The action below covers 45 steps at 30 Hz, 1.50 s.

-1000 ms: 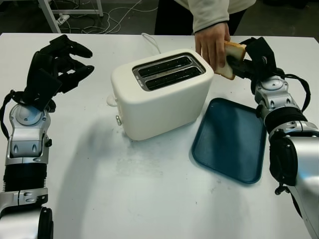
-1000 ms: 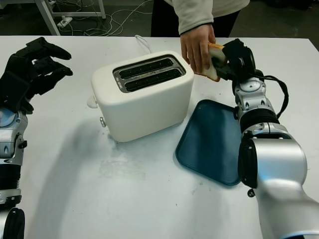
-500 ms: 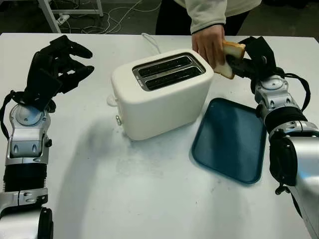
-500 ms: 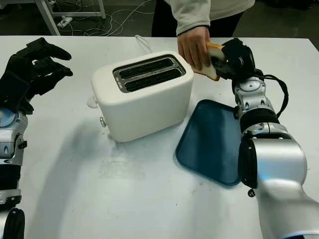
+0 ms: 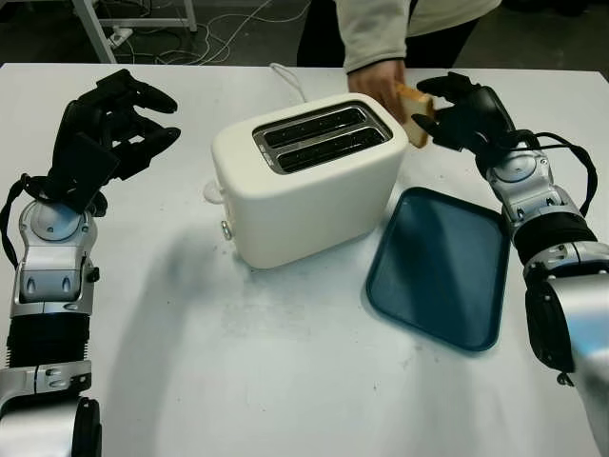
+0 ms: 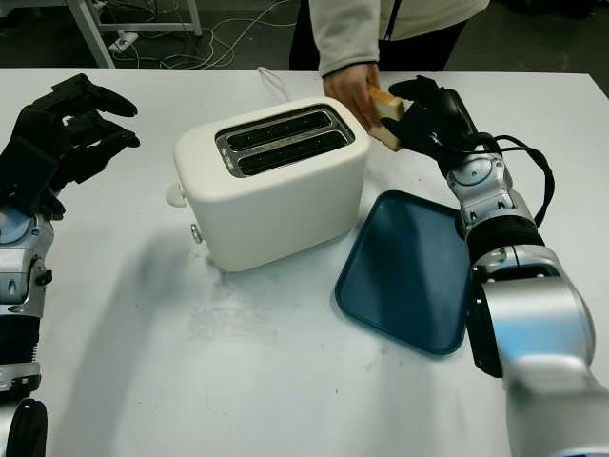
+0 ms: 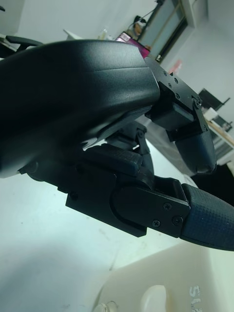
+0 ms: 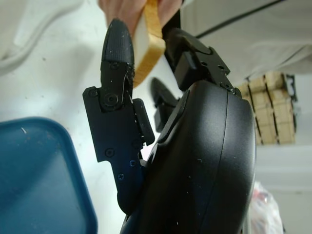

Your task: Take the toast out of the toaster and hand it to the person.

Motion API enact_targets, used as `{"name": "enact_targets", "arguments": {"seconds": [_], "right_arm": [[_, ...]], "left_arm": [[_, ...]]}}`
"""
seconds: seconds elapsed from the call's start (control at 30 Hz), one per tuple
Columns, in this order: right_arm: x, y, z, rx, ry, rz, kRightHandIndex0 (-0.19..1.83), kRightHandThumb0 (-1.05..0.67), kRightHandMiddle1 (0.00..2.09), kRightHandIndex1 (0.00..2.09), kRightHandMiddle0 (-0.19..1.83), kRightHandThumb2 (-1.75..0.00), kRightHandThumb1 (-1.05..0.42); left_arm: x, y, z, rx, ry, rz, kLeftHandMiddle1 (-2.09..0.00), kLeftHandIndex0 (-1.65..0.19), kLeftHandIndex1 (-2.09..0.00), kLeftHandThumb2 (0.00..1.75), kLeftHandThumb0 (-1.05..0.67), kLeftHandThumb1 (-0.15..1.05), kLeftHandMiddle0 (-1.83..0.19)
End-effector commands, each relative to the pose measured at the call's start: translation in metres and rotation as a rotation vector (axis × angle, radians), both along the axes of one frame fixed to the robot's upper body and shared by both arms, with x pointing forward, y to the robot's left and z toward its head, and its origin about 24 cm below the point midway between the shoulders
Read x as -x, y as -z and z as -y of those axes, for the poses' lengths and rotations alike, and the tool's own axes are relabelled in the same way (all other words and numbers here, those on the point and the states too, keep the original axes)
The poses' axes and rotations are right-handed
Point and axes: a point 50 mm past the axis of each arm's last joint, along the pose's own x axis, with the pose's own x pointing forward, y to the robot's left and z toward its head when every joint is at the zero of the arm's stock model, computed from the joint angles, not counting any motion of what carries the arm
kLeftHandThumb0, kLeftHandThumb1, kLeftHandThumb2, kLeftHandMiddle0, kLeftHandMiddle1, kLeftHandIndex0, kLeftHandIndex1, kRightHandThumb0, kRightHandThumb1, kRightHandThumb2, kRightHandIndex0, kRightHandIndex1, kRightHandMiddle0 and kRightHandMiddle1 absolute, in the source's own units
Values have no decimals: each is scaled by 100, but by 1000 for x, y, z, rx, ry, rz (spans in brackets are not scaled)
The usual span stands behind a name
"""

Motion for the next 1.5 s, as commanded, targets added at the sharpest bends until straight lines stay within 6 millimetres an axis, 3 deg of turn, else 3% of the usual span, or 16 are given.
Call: {"name": "enact_targets", "arguments": {"seconds": [0.0, 0.2, 0.33, 0.4, 0.43, 0.5, 0.73, 0.9, 1.03, 1.27, 1.47], "right_arm": [[5, 2, 1, -24, -15, 21, 1, -72, 0, 0, 1, -52, -92], [28, 15, -1, -90, -26, 79, 1, -64, 1, 1, 2, -58, -92], [73, 30, -21, -278, -88, 102, 5, -57, 0, 2, 1, -56, -92], [99, 34, -32, -324, -123, 76, 18, -55, 0, 17, 0, -59, -92], [110, 38, -35, -343, -135, 64, 12, -57, 0, 20, 0, -60, -92], [128, 47, -39, -376, -146, 63, 3, -63, 0, 8, 0, -59, -92], [166, 63, -54, -494, -108, 79, 4, -61, 1, 2, 2, -65, -92], [180, 75, -62, -554, -63, 60, 5, -53, 1, 2, 3, -73, -92], [186, 87, -65, -586, 3, 6, 8, -50, 2, 3, 6, -75, -92], [180, 98, -68, -591, 56, -41, 11, -52, 3, 3, 10, -72, -92], [169, 106, -70, -619, 81, -94, 8, -56, 2, 1, 11, -67, -92]], "left_arm": [[1, 0, 2, 4, 8, 0, -124, -52, -122, 3, -105, 92, -62], [3, 6, -2, 24, -2, -7, -124, -54, -121, 3, -105, 92, -62], [6, 18, -7, 63, -10, -31, -121, -56, -116, 2, -105, 91, -63], [9, 26, -9, 93, -18, -47, -117, -60, -111, 0, -105, 90, -65], [10, 32, -9, 116, -20, -55, -116, -61, -109, 0, -105, 89, -66], [15, 44, -10, 139, -23, -66, -111, -63, -104, 0, -105, 88, -67], [31, 75, -2, 201, -58, -43, -114, -52, -108, 1, -105, 91, -58], [43, 93, 10, 264, -63, -39, -133, -30, -128, 1, -105, 92, -35], [51, 112, 17, 274, -51, -55, -155, -2, -151, 4, -105, 92, -5], [55, 127, 36, 339, -17, -67, -160, 0, -154, 2, -105, 91, 0], [49, 124, 39, 302, -10, -21, -155, 0, -147, 10, -105, 92, -1]]}}
